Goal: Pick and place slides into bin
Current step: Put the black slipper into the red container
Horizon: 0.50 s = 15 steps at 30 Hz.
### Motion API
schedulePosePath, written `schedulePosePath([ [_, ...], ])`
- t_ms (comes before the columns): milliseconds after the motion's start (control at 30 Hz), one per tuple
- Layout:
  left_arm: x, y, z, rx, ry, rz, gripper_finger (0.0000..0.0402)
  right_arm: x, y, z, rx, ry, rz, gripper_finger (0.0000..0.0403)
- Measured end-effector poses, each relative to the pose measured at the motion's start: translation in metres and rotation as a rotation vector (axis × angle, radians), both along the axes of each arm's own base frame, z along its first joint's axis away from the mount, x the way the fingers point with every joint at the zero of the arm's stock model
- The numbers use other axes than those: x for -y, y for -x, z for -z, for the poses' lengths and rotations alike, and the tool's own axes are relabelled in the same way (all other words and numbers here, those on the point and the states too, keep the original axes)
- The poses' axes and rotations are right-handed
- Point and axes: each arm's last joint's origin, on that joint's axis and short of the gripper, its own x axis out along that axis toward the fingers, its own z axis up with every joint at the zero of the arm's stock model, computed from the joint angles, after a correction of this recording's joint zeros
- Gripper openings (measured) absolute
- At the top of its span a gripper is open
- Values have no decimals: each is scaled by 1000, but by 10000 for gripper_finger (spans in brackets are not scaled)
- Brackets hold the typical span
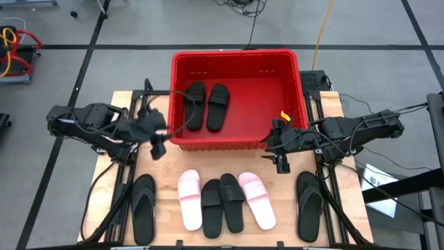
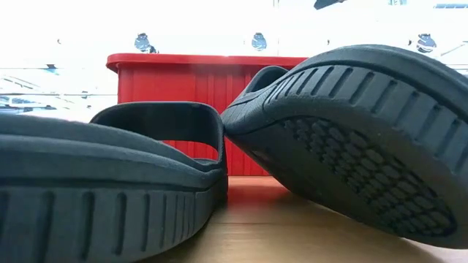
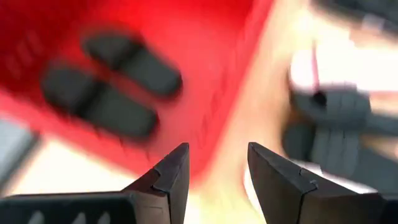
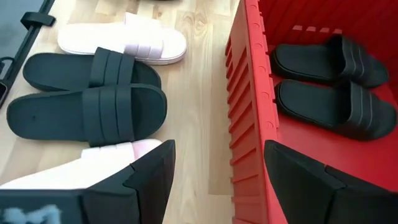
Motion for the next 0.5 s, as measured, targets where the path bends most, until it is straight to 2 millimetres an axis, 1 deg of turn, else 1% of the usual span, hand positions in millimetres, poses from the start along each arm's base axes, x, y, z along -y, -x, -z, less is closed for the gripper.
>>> schedulePosePath([
  [100,8,7,12,-157,115,-35,159,0,0,0,1,-19,16,235],
  [200,18,9,29,-283,170,-34,159,0,0,0,2,-33,29,235],
  [267,26,10,43,-348,206,-40,159,0,0,0,2,-36,31,235],
  [400,43,17,73,-536,383,-45,159,1,0,0,8,-37,34,235],
  [500,57,23,93,-603,402,-77,159,0,-1,-1,18,-41,35,235],
])
